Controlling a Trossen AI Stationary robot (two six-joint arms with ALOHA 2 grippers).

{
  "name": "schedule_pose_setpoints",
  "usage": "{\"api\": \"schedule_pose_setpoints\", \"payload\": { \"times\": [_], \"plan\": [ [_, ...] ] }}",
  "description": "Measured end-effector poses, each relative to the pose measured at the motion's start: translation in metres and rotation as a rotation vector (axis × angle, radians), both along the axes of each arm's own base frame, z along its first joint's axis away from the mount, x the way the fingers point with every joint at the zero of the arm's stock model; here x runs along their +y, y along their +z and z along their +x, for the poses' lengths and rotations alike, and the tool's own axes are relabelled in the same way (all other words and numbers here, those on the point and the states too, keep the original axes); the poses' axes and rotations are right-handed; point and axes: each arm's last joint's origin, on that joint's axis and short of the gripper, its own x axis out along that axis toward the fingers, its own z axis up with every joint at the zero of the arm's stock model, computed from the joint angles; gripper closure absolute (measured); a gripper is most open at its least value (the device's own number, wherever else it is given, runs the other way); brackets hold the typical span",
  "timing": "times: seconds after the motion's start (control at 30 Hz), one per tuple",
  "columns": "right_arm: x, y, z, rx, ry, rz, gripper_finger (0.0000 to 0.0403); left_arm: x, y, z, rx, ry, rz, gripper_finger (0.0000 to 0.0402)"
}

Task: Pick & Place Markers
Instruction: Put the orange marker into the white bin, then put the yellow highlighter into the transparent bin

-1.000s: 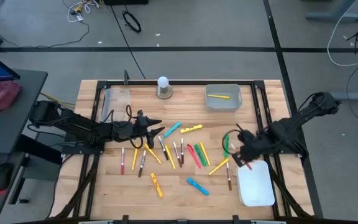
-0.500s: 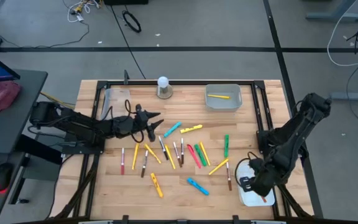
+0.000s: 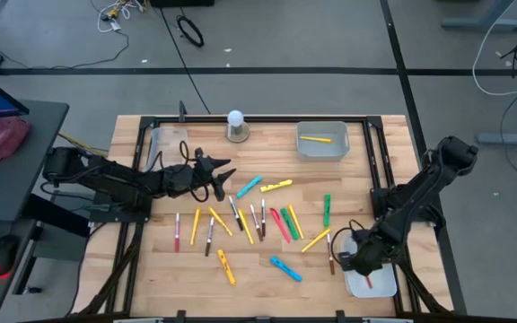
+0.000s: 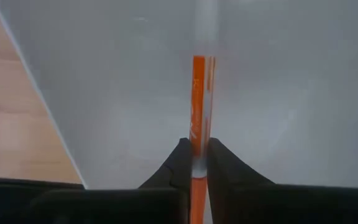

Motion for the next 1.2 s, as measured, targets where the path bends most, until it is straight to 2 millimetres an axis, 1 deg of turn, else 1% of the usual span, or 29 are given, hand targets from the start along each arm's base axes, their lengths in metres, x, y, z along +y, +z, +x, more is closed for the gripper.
{"api": "schedule_pose_setpoints", "payload": {
  "times": [0.13, 0.43, 0.57, 0.7, 0.87, 1.0, 1.2],
  "plan": [
    [-0.005, -0.012, -0.004, -0.008, -0.006, -0.014, 0.0378, 0.0, 0.0, 0.0, -0.01, 0.002, -0.017, 0.0225],
    [-0.009, -0.015, -0.007, 0.012, 0.014, -0.044, 0.0344, 0.0, 0.0, 0.0, -0.01, 0.003, -0.018, 0.0225],
    [-0.012, -0.016, -0.009, 0.009, 0.03, -0.091, 0.0329, 0.0, 0.0, 0.0, -0.011, 0.003, -0.018, 0.0225],
    [-0.014, -0.017, -0.009, -0.025, 0.063, -0.13, 0.0303, 0.0, 0.0, 0.0, -0.013, 0.003, -0.022, 0.0225],
    [-0.015, -0.017, -0.01, -0.06, 0.134, -0.145, 0.0258, 0.0, 0.0, 0.0, -0.015, 0.004, -0.024, 0.0225],
    [-0.017, -0.01, -0.009, -0.136, 0.177, -0.161, 0.0228, 0.0, 0.0, 0.0, -0.02, 0.005, -0.031, 0.0225],
    [-0.019, 0.02, -0.005, -0.328, 0.195, -0.202, 0.0213, 0.0, 0.001, 0.0, -0.03, 0.006, -0.04, 0.0225]
  ]
}}
